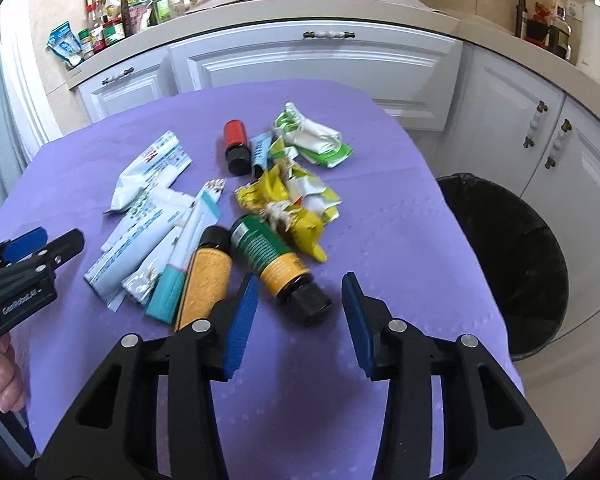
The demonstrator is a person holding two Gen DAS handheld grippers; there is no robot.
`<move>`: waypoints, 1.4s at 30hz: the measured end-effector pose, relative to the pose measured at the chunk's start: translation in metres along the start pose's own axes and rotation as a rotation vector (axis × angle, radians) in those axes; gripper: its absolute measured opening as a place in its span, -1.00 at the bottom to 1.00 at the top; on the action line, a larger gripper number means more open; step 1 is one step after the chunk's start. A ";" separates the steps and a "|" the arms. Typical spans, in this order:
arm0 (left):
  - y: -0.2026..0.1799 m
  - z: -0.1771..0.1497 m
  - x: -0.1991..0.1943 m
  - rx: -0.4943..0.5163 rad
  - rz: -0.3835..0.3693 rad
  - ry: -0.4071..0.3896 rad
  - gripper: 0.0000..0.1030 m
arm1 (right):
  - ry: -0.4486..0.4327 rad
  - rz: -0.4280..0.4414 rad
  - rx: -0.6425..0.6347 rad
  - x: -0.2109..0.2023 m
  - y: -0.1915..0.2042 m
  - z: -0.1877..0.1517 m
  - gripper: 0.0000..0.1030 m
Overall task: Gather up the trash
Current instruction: 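Move both grippers back over the trash pile on the table, then grasp the green-labelled bottle with the right gripper while the left grasps a white tube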
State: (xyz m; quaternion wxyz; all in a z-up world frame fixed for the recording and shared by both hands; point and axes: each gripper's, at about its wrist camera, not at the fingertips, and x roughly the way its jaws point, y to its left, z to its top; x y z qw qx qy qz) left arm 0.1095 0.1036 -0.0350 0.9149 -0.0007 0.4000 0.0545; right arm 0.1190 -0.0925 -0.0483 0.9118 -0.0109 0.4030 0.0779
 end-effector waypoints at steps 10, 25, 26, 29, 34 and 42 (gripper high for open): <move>0.004 0.001 0.001 -0.002 -0.002 0.000 0.32 | -0.012 0.001 -0.057 0.002 0.011 0.003 -0.44; -0.002 -0.003 -0.005 0.006 -0.001 -0.011 0.32 | -0.013 0.022 -0.035 0.003 0.009 0.003 -0.45; -0.001 -0.003 -0.004 0.004 0.000 -0.009 0.32 | -0.009 0.020 -0.042 0.005 0.010 0.004 -0.45; 0.000 -0.003 -0.005 0.002 -0.001 -0.008 0.32 | 0.000 0.017 -0.052 0.008 0.012 0.003 -0.47; -0.002 -0.003 -0.010 0.003 -0.013 -0.014 0.32 | -0.014 0.007 -0.040 0.000 0.009 -0.002 -0.48; -0.014 -0.003 -0.020 0.022 -0.042 -0.037 0.32 | -0.092 -0.057 -0.003 -0.031 -0.006 -0.011 -0.49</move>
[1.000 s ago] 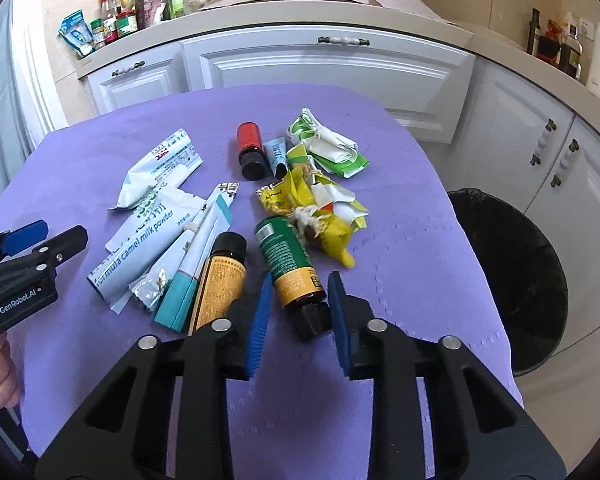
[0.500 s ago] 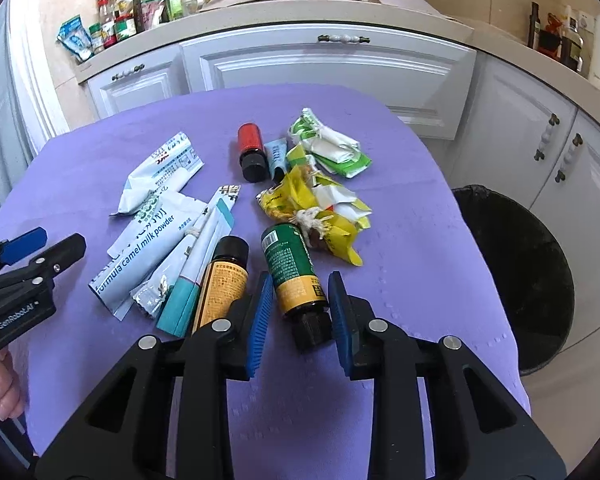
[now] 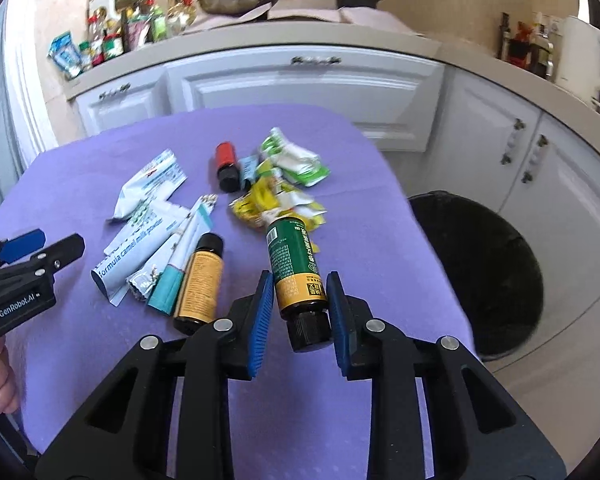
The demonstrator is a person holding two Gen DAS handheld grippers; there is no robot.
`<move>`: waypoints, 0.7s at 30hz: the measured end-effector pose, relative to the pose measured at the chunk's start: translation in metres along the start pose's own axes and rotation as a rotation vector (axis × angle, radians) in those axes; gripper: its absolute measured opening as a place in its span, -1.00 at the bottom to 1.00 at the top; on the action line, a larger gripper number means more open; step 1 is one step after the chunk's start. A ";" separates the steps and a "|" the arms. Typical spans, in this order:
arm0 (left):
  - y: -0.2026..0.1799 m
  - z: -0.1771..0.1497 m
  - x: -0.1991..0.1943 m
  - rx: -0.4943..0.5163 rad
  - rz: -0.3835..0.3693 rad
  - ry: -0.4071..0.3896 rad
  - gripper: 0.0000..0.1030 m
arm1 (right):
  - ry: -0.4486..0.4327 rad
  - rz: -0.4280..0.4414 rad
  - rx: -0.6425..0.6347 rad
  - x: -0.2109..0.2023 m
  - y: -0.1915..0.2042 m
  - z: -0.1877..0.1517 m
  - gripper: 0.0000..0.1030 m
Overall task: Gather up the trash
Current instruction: 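Grasp the green-labelled bottle with the right gripper while the left grasps a white tube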
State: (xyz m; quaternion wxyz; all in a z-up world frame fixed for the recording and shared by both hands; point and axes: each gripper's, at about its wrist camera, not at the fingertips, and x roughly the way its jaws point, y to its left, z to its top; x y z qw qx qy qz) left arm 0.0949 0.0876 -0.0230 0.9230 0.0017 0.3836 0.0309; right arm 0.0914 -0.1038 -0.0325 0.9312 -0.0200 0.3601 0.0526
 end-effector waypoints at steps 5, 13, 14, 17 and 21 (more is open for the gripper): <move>-0.014 -0.001 -0.008 0.019 -0.032 -0.020 0.32 | -0.028 -0.050 0.032 -0.008 -0.016 -0.003 -0.49; -0.036 -0.004 -0.020 0.045 -0.093 -0.060 0.32 | -0.050 -0.077 0.089 -0.014 -0.036 -0.010 -0.49; -0.041 -0.006 -0.020 0.059 -0.095 -0.066 0.32 | -0.050 -0.076 0.094 -0.014 -0.038 -0.010 -0.49; -0.051 -0.010 -0.014 0.096 -0.087 -0.072 0.31 | -0.050 -0.073 0.106 -0.015 -0.041 -0.012 -0.49; -0.051 -0.013 -0.004 0.095 -0.099 -0.046 -0.03 | -0.053 -0.070 0.116 -0.017 -0.043 -0.014 -0.49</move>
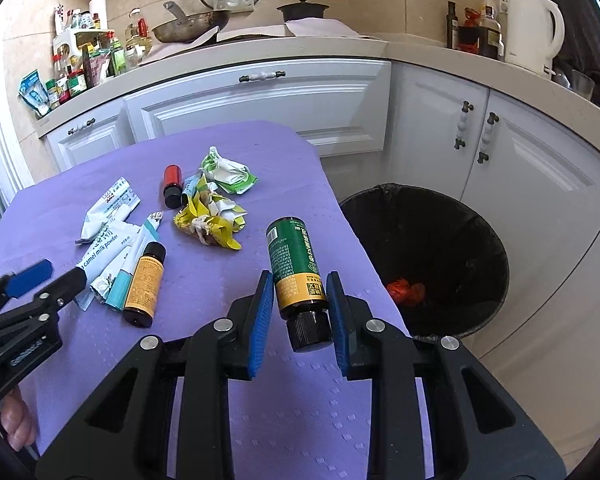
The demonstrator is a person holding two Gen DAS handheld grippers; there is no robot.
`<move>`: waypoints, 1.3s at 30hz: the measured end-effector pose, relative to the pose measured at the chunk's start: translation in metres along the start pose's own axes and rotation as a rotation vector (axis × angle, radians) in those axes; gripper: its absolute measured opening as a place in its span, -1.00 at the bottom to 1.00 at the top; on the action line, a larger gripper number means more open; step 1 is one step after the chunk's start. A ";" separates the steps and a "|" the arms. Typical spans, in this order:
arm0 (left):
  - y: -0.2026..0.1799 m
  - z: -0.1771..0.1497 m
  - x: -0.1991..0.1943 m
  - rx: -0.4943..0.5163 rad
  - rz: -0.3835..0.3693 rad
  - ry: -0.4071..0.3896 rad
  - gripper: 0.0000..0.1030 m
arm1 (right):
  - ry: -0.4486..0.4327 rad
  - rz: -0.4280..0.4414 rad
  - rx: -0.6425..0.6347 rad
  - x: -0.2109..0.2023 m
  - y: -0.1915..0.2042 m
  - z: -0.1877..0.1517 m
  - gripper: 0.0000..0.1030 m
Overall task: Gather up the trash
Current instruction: 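Grasp the green-labelled bottle with the right gripper while the left grasps a white tube, then carry both items over the bin and open both grippers to drop them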
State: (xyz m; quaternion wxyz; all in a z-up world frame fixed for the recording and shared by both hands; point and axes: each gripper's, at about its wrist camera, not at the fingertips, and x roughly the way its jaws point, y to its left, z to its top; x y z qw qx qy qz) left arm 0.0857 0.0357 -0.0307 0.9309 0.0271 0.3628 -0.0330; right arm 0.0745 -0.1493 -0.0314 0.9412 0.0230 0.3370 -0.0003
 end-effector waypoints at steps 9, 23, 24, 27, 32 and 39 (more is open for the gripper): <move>0.007 -0.005 0.007 -0.033 -0.046 0.034 -0.79 | 0.005 0.006 0.001 0.001 0.000 -0.002 -0.49; 0.003 0.001 -0.019 -0.014 -0.050 -0.057 -0.94 | -0.006 0.000 0.005 0.000 0.000 0.001 -0.49; 0.002 0.003 -0.022 -0.015 -0.055 -0.065 -0.94 | -0.008 -0.002 0.007 0.000 -0.001 0.003 -0.49; -0.004 0.011 -0.027 -0.010 -0.073 -0.090 -0.94 | -0.022 -0.018 0.015 -0.003 -0.007 0.006 -0.49; -0.024 0.027 -0.027 0.012 -0.111 -0.116 -0.94 | -0.048 -0.067 0.037 -0.005 -0.025 0.016 -0.49; -0.065 0.047 -0.016 0.067 -0.186 -0.130 -0.94 | -0.081 -0.157 0.077 -0.002 -0.059 0.029 -0.49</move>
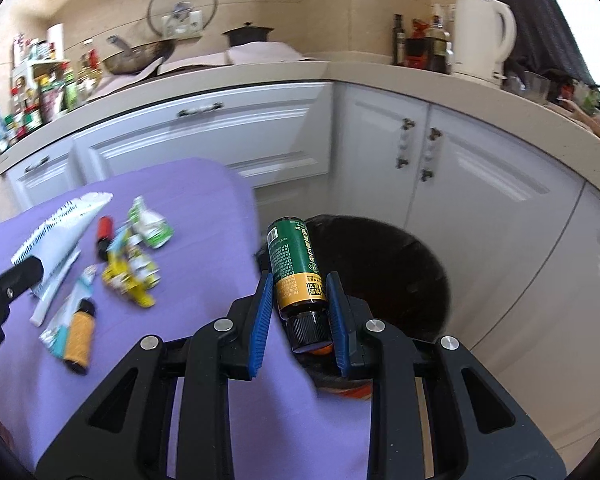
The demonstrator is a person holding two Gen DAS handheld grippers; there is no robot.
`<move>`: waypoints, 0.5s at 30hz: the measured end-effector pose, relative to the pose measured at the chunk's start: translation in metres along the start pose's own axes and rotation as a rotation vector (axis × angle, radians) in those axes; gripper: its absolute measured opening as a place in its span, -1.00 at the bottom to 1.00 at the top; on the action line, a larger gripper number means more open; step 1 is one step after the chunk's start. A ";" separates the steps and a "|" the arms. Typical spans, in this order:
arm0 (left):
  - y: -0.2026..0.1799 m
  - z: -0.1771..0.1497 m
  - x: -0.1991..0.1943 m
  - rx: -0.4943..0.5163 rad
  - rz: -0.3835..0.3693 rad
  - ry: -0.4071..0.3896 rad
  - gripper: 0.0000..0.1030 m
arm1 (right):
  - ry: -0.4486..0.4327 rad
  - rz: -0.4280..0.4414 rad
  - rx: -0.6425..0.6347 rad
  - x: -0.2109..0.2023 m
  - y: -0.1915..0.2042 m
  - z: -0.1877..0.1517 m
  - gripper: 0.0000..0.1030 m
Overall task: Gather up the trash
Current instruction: 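Carry both items over the bin and open both grippers to drop them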
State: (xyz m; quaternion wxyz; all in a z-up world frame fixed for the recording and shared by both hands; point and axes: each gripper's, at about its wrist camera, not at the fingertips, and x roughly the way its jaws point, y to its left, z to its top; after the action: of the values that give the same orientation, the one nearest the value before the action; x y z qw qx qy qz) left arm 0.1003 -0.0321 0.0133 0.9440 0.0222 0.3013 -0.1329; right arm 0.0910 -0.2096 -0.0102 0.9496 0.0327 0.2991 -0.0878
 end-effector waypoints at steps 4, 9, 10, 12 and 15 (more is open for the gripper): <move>-0.027 0.008 0.017 0.032 -0.038 0.005 -0.94 | -0.012 -0.050 0.020 0.011 -0.020 0.009 -0.49; -0.054 0.016 0.036 0.070 -0.060 0.009 -0.94 | -0.009 -0.083 0.050 0.026 -0.043 0.014 -0.49; -0.059 0.018 0.043 0.076 -0.065 0.017 -0.94 | -0.008 -0.086 0.053 0.028 -0.046 0.015 -0.49; -0.067 0.019 0.050 0.088 -0.073 0.029 -0.94 | -0.004 -0.092 0.060 0.033 -0.052 0.016 -0.49; -0.080 0.021 0.063 0.107 -0.078 0.039 -0.94 | 0.002 -0.098 0.069 0.041 -0.061 0.016 -0.49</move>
State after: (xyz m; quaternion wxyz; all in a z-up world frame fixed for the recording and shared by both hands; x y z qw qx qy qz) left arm 0.1403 -0.1270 -0.0021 0.9295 0.0636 0.3127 -0.1850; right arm 0.1217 -0.2772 -0.0214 0.9421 0.0507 0.2983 -0.1443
